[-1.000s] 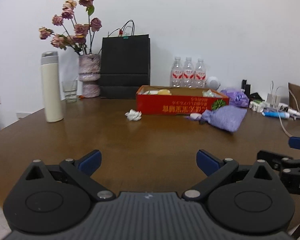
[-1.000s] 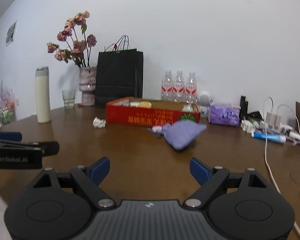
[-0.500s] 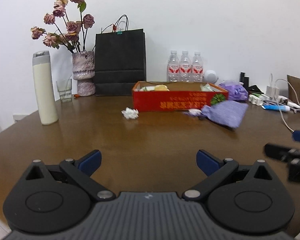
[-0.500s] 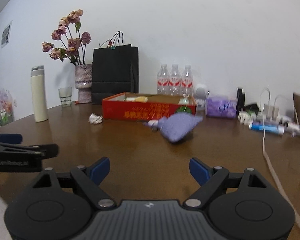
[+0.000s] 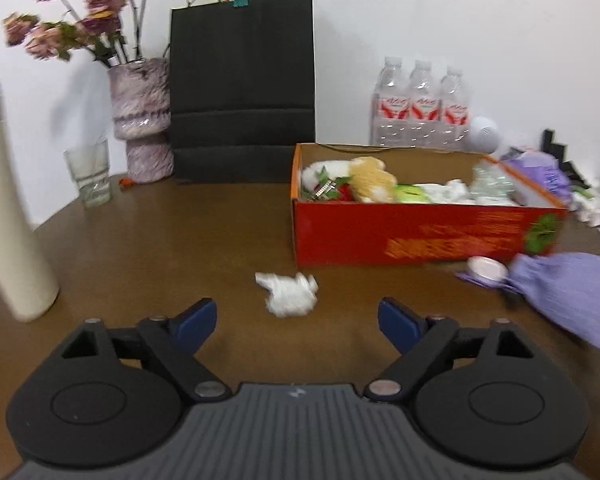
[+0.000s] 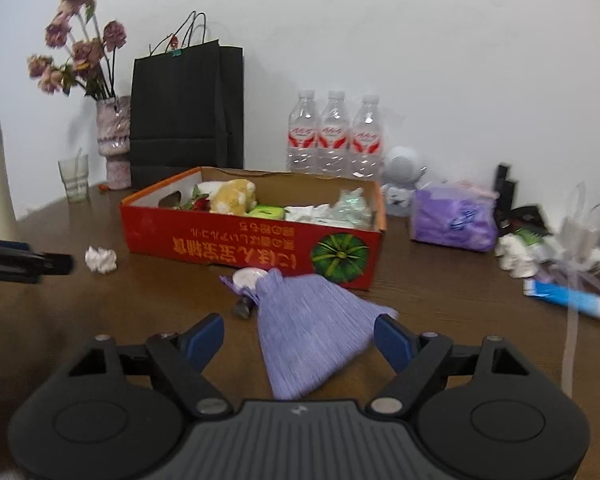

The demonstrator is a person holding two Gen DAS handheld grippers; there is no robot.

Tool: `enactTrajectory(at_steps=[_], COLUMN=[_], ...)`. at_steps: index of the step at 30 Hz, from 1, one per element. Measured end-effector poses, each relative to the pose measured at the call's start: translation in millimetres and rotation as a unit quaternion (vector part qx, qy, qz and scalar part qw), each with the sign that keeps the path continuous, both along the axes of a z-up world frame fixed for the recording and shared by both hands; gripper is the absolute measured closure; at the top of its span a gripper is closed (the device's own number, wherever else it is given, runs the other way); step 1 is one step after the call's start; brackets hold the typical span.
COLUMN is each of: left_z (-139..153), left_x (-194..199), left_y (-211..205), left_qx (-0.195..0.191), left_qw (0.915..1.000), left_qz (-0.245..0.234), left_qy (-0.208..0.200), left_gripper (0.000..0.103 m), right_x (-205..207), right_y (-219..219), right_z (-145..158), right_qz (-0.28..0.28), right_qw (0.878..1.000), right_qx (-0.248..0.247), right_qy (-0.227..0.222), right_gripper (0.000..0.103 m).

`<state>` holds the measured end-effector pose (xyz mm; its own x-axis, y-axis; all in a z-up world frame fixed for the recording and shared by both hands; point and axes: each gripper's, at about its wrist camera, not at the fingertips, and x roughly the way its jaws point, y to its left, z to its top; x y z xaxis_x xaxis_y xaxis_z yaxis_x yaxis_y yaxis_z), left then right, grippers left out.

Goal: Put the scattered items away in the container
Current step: 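Grasp the crumpled white tissue with the left tool while the right tool grasps the purple pouch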

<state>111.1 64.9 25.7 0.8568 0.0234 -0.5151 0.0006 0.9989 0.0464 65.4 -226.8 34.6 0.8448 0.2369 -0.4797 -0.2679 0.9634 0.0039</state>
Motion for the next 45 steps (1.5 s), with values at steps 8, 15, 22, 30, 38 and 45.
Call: enactTrajectory(at_steps=[8, 15, 22, 30, 38, 45], left_z=[-25, -17, 4, 6, -1, -4], left_x=[50, 29, -43, -101, -128, -162], left_y=[12, 5, -13, -21, -23, -41], left_qx=[-0.006, -0.010, -0.051, -0.079, -0.084, -0.057], left_qw=[0.9984, 0.9992, 0.9986, 0.9963, 0.9960, 0.9979], left_qz=[0.025, 0.014, -0.004, -0.025, -0.015, -0.027], left_qy=[0.050, 0.036, 0.013, 0.021, 0.029, 0.013], left_gripper=[0.077, 0.086, 0.086, 0.086, 0.085, 0.085], right_x=[45, 44, 18, 33, 52, -27], right_y=[11, 15, 9, -28, -4, -25], right_z=[-18, -31, -11, 20, -12, 2], right_qz=[0.009, 0.009, 0.005, 0.090, 0.112, -0.010], right_qw=[0.999, 0.996, 0.999, 0.995, 0.989, 0.995], right_qx=[-0.044, -0.072, -0.037, 0.022, -0.052, 0.020], right_qy=[0.026, 0.044, 0.034, 0.035, 0.087, 0.096], right_gripper=[0.054, 0.082, 0.103, 0.009, 0.079, 0.083])
